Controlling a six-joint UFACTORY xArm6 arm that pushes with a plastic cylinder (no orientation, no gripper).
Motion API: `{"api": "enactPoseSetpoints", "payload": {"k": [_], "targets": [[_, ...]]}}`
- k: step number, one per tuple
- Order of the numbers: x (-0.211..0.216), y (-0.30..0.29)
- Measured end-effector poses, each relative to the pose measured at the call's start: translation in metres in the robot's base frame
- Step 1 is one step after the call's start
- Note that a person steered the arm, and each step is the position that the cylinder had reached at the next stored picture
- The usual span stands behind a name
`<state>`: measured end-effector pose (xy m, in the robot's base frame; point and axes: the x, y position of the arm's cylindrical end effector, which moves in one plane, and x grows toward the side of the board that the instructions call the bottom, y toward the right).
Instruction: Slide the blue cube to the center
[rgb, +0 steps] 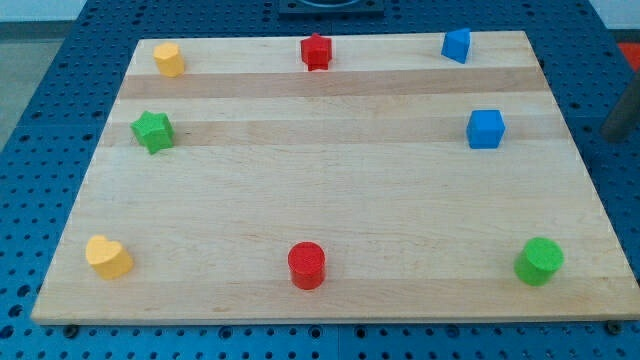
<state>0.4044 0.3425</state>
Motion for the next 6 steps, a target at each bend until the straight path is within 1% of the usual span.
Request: {"api": "enactPoseSetpoints", "payload": {"k": [1,3,4,5,6], "targets": [[-0.005,-0.047],[-0.005,-0.08],[-0.005,-0.127],[-0.005,-0.145],[-0.006,-0.151]]}}
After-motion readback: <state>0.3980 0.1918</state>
